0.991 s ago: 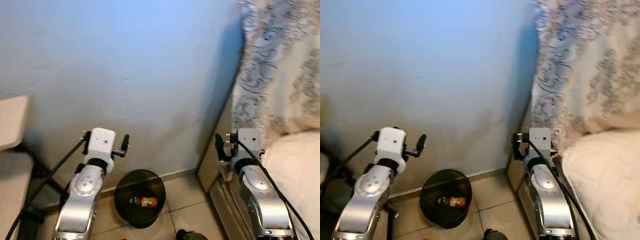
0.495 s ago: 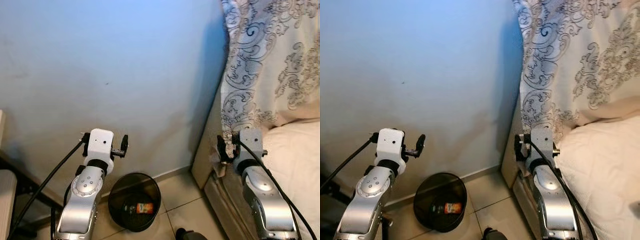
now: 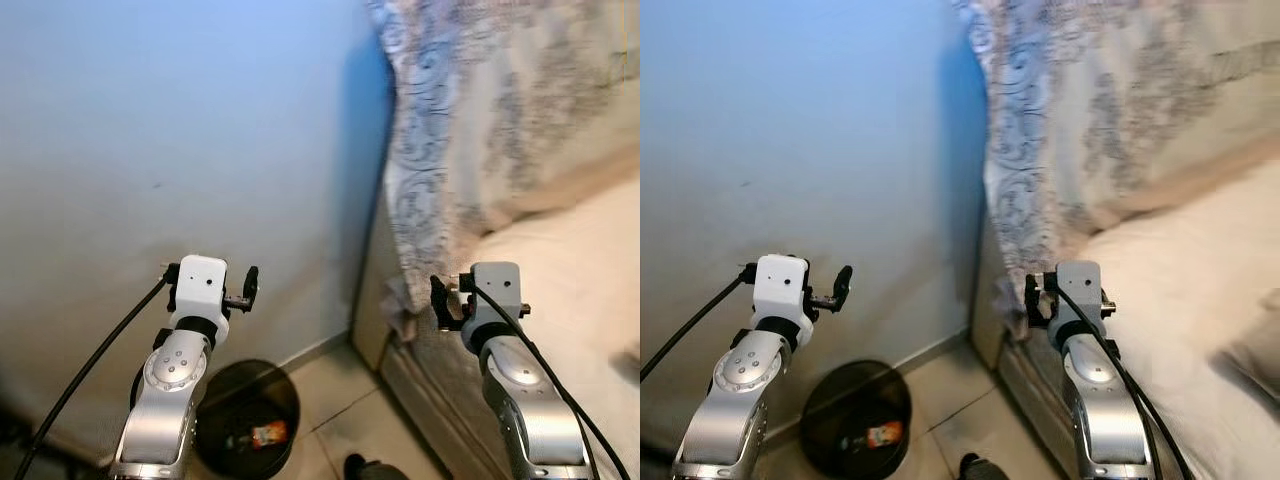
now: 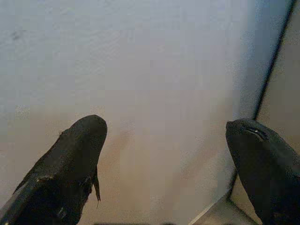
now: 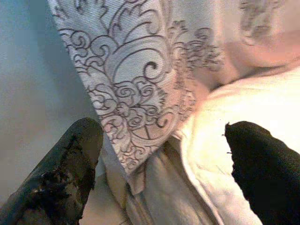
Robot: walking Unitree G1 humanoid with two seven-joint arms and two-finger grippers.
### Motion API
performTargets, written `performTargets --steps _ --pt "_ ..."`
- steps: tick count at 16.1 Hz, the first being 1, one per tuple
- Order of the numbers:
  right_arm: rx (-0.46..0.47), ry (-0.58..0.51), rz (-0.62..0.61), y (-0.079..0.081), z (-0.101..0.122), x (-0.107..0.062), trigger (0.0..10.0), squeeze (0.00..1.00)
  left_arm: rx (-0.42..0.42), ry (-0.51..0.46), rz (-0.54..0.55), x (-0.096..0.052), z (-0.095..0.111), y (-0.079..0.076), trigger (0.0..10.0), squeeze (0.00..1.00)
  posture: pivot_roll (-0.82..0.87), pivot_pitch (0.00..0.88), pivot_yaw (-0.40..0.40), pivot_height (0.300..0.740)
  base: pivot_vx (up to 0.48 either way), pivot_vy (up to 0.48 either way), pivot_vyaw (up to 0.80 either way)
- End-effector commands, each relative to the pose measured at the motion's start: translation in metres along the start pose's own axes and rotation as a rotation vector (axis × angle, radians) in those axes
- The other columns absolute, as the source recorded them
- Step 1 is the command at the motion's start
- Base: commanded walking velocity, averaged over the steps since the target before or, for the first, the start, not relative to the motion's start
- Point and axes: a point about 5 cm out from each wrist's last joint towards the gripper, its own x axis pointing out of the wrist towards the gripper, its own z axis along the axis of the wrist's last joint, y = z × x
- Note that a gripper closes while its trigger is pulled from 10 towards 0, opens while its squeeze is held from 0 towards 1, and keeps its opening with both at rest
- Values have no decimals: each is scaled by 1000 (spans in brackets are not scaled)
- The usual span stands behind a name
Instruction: Clean up the room
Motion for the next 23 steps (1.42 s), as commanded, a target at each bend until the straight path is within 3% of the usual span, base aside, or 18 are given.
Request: performTargets --steps 1,19,23 --pt "-6 -1 6 1 2 0 10000 1000 6 -5 -1 1 1 1 10000 0 33 0 34 740 0 0 -800" --pt "-11 -3 3 3 6 6 10000 1000 3 13 88 13 8 9 10000 0 43 0 36 740 0 0 -800" --pt "-20 -25 5 3 13 8 10000 1000 -1 -37 51 13 14 7 10000 0 38 0 35 740 0 0 -800"
